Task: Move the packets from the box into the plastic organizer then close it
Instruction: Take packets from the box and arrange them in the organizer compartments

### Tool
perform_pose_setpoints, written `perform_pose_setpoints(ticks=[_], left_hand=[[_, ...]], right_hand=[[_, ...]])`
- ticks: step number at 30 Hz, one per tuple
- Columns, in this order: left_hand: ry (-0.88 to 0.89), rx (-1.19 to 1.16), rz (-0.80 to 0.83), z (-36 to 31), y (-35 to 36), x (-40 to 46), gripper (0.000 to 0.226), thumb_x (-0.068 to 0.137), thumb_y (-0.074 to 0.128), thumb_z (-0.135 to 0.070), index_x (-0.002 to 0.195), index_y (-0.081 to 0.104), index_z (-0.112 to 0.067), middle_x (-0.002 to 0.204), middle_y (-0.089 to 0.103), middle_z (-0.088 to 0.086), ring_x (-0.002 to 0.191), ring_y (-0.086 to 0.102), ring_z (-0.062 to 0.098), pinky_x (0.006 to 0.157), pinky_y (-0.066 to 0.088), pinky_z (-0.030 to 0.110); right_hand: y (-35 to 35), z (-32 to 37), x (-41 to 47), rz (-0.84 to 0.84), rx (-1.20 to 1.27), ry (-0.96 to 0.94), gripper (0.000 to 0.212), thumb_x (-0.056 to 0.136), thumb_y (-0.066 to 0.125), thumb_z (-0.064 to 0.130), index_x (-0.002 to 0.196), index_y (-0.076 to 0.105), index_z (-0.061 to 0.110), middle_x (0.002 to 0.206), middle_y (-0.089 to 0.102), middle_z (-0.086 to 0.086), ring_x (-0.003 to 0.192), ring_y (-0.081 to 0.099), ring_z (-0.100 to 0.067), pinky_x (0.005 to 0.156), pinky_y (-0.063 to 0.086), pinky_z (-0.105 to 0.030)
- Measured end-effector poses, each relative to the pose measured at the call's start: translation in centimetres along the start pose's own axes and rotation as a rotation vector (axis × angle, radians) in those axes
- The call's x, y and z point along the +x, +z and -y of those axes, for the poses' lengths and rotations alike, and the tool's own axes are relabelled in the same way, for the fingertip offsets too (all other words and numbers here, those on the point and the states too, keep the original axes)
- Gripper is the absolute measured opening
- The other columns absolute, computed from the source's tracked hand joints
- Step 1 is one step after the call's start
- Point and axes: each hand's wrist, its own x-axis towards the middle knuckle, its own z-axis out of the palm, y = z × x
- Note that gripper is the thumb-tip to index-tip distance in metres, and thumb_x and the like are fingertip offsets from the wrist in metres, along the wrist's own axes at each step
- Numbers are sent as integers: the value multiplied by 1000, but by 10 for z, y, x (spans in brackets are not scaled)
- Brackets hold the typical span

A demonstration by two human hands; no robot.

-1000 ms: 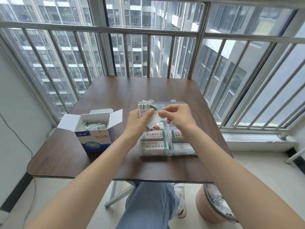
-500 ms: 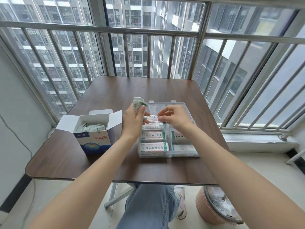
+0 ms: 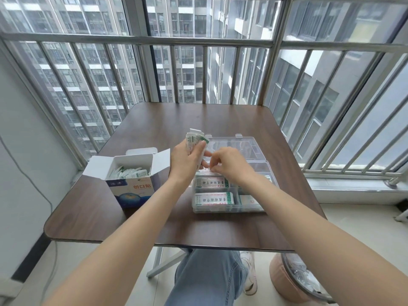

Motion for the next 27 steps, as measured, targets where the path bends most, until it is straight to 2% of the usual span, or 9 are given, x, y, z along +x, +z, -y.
perform_pose_setpoints(ticks=[3, 5, 7, 8, 10, 12, 17, 22, 27], left_hand=[[-57, -102, 71, -6, -1, -5, 7, 89, 64, -19, 86, 64, -13, 67, 69, 5, 40, 57, 14, 43, 49, 23], [-126, -176, 70, -10, 0, -7, 10, 86, 67, -22, 88, 64, -13, 65, 68, 8, 37, 52, 12, 39, 44, 19], [-199, -229, 73, -11, 1, -9, 15, 87, 67, -25, 90, 63, -11, 63, 65, 10, 35, 46, 10, 36, 38, 17], [-226, -243, 98, -13, 2, -10, 17, 88, 65, -27, 91, 63, -10, 63, 63, 10, 34, 44, 9, 35, 35, 16], [-274, -259, 170, -15, 5, -14, 24, 92, 57, -34, 89, 62, -11, 60, 59, 7, 33, 42, 8, 34, 31, 15], [-322, -271, 208, -19, 7, -17, 36, 97, 45, -41, 83, 60, -12, 56, 57, 3, 34, 40, 9, 34, 29, 15], [-333, -295, 259, -22, 3, -20, 28, 94, 29, -8, 86, 55, -4, 69, 62, 13, 41, 53, 16, 36, 40, 20], [-245, -190, 206, -13, -1, -21, 21, 100, 39, -12, 101, 61, -11, 83, 67, 6, 65, 64, 16, 52, 51, 26], [-171, -157, 175, -11, -1, -19, 15, 90, 61, -9, 105, 61, -11, 92, 69, 9, 78, 66, 23, 61, 55, 34]], right_hand=[[-4, 2, -5, -120, 259, 102, 13, 87, 57, 6, 89, 70, 10, 89, 67, -3, 86, 59, -14, 78, 45, -24], [-14, 4, -10, -224, 673, 228, 21, 89, 50, 3, 84, 67, 14, 83, 67, -1, 77, 60, -12, 72, 47, -25], [-24, 5, -16, -199, 1062, 302, 24, 92, 44, 3, 85, 66, 13, 78, 65, 0, 69, 59, -11, 64, 45, -22], [-28, 6, -20, -160, 1137, 287, 20, 93, 48, 6, 88, 66, 11, 77, 65, 0, 67, 60, -10, 62, 46, -21], [-30, 7, -27, -100, 1085, 227, 6, 89, 62, 11, 91, 66, 8, 77, 67, -1, 66, 61, -8, 61, 48, -17], [-29, 6, -30, -110, 1032, 207, 10, 82, 69, 7, 91, 65, 4, 78, 67, -4, 64, 61, -7, 59, 49, -14], [-28, 4, -34, -205, 1053, 229, 23, 77, 73, 2, 97, 64, -4, 78, 67, -10, 56, 62, -6, 56, 49, -14], [-30, 3, -40, -237, 1018, 191, 23, 75, 74, -1, 96, 64, -5, 75, 66, -8, 56, 60, -2, 57, 49, -13], [-30, 1, -42, -234, 971, 171, 21, 76, 74, 1, 95, 66, 0, 75, 66, -7, 57, 59, -3, 62, 51, -16]])
